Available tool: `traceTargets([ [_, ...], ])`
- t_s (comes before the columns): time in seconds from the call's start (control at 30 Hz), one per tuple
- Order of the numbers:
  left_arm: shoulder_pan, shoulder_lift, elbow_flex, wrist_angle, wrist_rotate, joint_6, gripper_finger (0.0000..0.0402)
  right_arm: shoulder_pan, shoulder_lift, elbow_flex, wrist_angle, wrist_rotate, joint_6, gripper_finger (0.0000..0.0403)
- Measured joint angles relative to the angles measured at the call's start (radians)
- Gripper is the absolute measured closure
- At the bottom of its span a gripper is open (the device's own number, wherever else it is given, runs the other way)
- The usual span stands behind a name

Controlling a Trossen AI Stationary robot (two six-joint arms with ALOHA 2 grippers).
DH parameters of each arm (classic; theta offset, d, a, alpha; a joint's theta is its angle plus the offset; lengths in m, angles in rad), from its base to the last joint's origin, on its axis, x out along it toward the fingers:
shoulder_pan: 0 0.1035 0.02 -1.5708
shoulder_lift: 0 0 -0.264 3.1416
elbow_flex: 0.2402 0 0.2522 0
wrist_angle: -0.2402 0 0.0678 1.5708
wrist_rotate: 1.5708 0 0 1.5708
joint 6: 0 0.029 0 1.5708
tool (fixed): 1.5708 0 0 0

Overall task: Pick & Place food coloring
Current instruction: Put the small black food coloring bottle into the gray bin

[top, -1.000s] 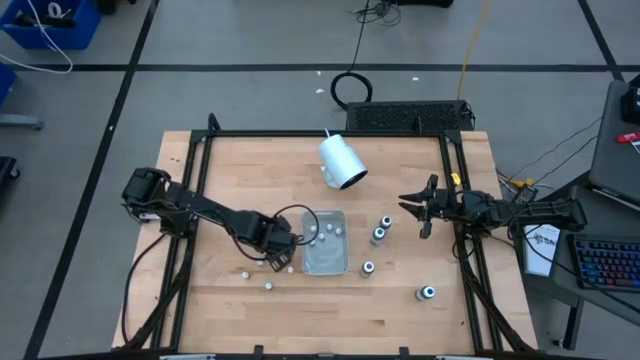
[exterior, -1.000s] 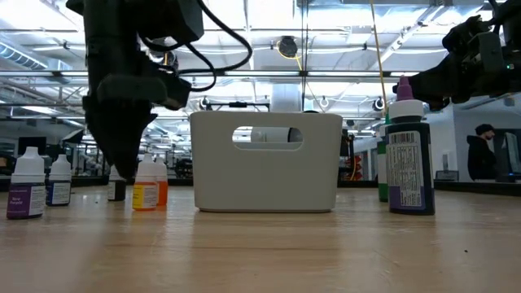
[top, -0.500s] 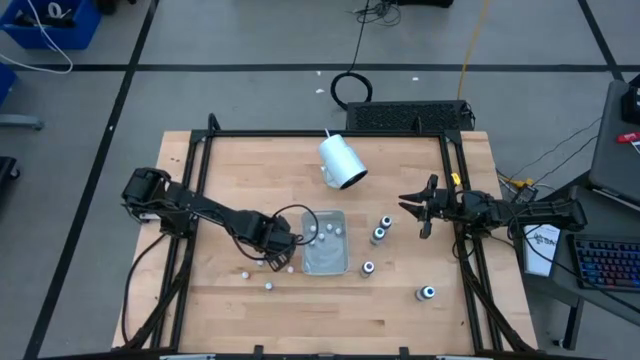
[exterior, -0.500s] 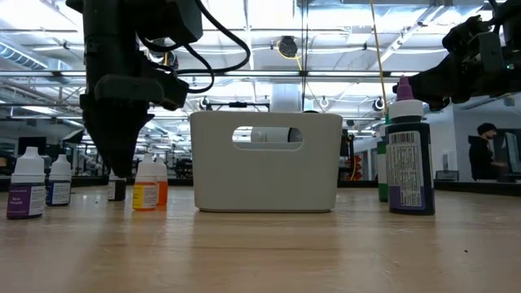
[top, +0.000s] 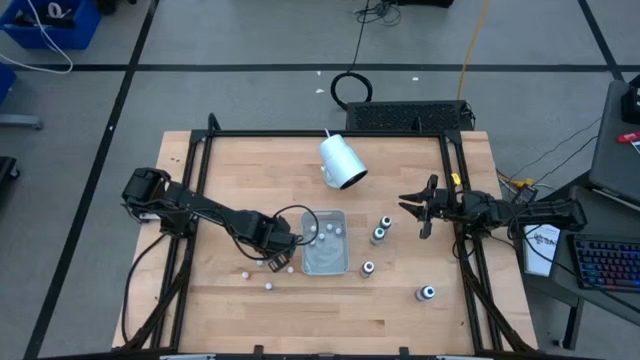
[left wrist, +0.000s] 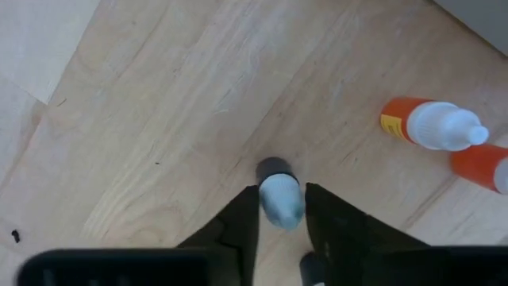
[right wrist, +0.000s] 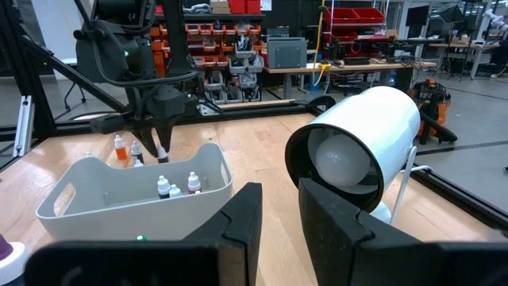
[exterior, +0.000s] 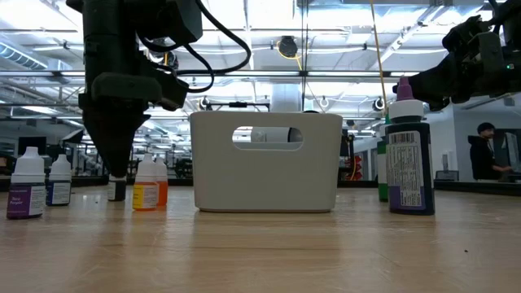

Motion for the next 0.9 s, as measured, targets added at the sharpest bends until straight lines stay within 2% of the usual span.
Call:
traceTargets([
  [0.17, 0.01, 0.0, 0.0, 0.0, -0.002, -0.001, 0.0346, 0.0, 0.0, 0.0, 0.0, 0.0, 0.0, 0.0325],
  [0.4, 0.013, 0.001, 0.024, -0.026, -0.036, 0.008, 0.0346, 0.0, 0.0, 0.0, 0.0, 0.0, 0.0, 0.0325],
  [0.6, 0.011, -0.005, 0.221, -0.163, -0.123, 0.076, 0.0346, 0.0, 0.0, 0.0, 0.0, 0.0, 0.0, 0.0325],
  [0.77, 0.019, -0.001, 0.41, -0.131, -0.151, 0.238, 0.0346, 0.0, 0.0, 0.0, 0.0, 0.0, 0.0, 0.0325],
  [0.9, 0.037, 0.048, 0.535, -0.114, -0.151, 0.345, 0.0346, 0.0, 0.0, 0.0, 0.0, 0.0, 0.0, 0.0325],
])
